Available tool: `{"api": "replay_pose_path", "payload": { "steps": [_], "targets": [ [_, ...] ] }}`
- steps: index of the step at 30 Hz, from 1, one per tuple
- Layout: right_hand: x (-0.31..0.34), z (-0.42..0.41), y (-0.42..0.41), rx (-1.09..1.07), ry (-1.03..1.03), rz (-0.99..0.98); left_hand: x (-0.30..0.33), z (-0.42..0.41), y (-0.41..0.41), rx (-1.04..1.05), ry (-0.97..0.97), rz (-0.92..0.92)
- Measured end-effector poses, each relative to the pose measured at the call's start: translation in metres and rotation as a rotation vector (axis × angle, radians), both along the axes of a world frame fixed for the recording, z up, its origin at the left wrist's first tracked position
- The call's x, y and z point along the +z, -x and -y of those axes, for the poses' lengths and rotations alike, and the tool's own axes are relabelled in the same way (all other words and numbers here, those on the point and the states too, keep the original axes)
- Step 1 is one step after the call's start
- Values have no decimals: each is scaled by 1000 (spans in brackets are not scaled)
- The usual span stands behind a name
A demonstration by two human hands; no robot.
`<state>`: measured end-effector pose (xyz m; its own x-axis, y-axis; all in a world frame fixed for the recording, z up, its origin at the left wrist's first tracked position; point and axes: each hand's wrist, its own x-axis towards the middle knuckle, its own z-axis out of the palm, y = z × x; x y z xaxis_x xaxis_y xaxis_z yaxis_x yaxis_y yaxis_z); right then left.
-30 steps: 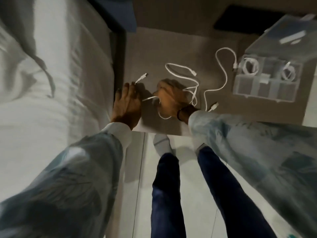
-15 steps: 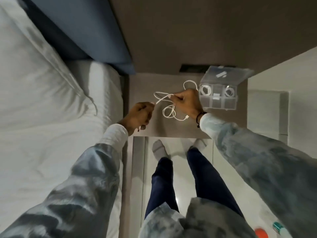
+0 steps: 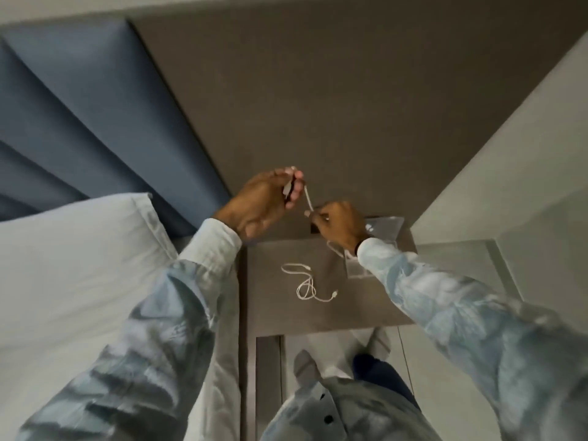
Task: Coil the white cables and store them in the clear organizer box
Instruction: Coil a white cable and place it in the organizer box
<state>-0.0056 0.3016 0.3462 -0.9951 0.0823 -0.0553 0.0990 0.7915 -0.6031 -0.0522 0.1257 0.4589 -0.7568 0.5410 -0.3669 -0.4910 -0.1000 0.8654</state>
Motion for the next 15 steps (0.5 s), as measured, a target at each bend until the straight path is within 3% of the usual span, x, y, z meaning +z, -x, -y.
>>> {"api": "replay_pose_path", "payload": {
  "steps": [2,3,6,8,9,10,15],
  "targets": [
    [14,3,-2,89,-39,-61,11,-21,11,231,-134,-55],
    [21,4,-5,136,-55,-82,13,-27,14,313,-109,-163],
    [46,2,-12,231,-57,-105,9,-24,20,326,368,-812],
    [68,-7,-11,260,-5,-152,1,-9,20,121,692,-1192],
    [79,-13,-8,260,14,-193,-3,-4,18,6,762,-1279],
    [91,-20,-4,253,25,-239,-4,0,14,-76,779,-1278],
    [137,-45,9,153,115,-373,3,-9,-20,-178,553,-862]
  ]
}}
